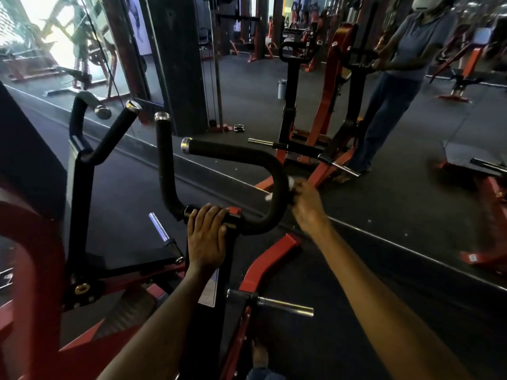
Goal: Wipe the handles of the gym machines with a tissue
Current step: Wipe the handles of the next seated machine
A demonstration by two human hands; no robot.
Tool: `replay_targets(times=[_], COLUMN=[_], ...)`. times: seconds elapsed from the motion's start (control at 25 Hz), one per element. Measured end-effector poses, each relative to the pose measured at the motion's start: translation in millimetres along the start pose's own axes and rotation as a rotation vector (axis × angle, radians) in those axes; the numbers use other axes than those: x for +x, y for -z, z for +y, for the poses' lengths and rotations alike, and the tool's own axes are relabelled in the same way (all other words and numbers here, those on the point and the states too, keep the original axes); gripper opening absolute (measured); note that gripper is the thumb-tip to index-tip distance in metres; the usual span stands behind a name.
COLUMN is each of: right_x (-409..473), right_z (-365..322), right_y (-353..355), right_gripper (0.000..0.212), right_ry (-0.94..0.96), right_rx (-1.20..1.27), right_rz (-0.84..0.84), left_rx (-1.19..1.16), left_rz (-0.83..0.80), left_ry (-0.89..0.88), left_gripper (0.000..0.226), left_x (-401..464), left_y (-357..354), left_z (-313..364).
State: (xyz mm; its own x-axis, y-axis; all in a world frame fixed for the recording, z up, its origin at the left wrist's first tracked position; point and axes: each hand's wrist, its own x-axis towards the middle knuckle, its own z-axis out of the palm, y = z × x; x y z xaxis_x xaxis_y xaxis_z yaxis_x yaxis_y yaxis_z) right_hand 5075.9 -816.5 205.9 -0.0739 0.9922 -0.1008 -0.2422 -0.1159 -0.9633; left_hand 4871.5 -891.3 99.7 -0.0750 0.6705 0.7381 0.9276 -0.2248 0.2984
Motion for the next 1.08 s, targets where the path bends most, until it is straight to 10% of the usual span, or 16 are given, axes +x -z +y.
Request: replay_targets(times=[0.2,0.44,0.72,0.92,1.08], right_x=[-57.0,-36.4,-81.3,-69.1,-76.8], right_z=[67.7,12.7,68.9,38.7,49.5], right_y=[-5.2,7.0,-20.7,-12.2,-50.6], right_gripper=[0.026,0.019,0.03,0.026,0.019], right_ry=[-0.125,0.801,0.764,0.758,0.573], right_rx=[0.062,-0.673,-0.9,-1.131,-1.226], right_rz=[0.005,0.26,0.044,0.184,-0.105], left_rx=[-0.016,-0.005,-0.022,-0.026,-0.035], left_rz=[-0.002,-0.018,-0.02,-0.006,-0.015], left_ry=[0.019,0.015,0.023,0.032,0.036], left_gripper=[0.036,0.038,0.037,0.038,0.037], left_x=[-1.8,-2.1,-2.0,-1.5,-2.4], left_y=[-0.8,-1.1,-0.7,-0.3,-2.0], left_z=[0.5,-1.0,0.8,1.7,-0.7])
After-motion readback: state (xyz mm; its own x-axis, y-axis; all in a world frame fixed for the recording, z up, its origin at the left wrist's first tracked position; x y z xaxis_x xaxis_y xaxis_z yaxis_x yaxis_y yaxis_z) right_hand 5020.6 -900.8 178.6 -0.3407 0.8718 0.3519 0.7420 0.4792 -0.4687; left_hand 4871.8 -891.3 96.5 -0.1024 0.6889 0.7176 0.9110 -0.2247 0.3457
